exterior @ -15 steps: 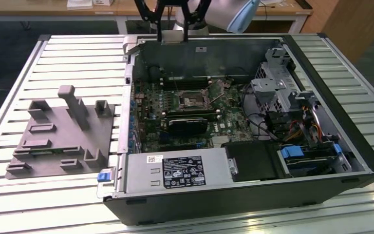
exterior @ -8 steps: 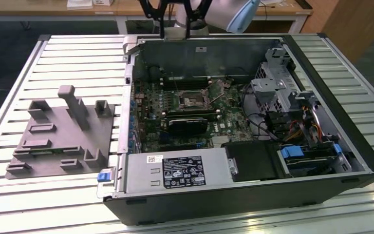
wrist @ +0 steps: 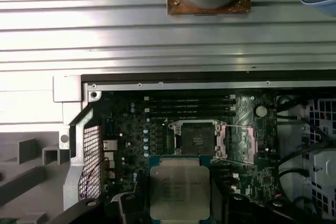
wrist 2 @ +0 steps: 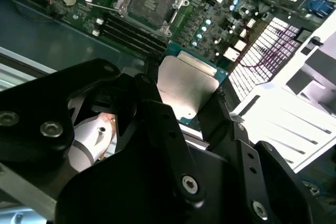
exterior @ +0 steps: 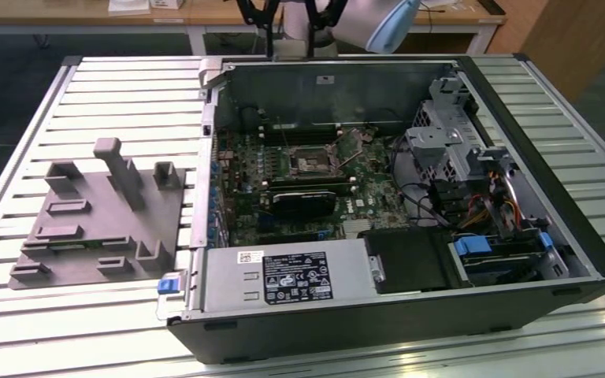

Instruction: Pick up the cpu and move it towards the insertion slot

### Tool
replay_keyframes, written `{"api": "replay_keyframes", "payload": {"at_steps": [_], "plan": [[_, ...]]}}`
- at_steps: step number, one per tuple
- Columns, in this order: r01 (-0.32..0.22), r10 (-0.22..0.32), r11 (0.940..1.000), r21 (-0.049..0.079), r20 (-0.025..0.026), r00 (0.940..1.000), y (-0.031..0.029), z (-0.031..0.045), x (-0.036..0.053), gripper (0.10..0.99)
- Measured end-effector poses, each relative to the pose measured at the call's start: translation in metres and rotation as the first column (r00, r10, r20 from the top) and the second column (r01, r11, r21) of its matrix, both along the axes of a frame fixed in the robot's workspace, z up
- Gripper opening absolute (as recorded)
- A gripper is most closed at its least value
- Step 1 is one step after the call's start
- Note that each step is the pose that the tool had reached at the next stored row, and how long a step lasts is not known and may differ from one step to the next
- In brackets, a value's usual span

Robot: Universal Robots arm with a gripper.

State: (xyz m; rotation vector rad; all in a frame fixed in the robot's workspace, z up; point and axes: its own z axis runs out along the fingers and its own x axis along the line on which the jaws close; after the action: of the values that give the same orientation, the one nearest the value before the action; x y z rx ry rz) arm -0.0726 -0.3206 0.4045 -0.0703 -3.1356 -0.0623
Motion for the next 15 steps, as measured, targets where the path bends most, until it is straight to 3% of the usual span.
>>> {"api": "replay_keyframes", "payload": {"at_steps": [15], "plan": [[0.0, 0.0, 1.0, 0.0, 0.0, 1.0, 0.0017, -0.0027, 0.038, 0.545]]}}
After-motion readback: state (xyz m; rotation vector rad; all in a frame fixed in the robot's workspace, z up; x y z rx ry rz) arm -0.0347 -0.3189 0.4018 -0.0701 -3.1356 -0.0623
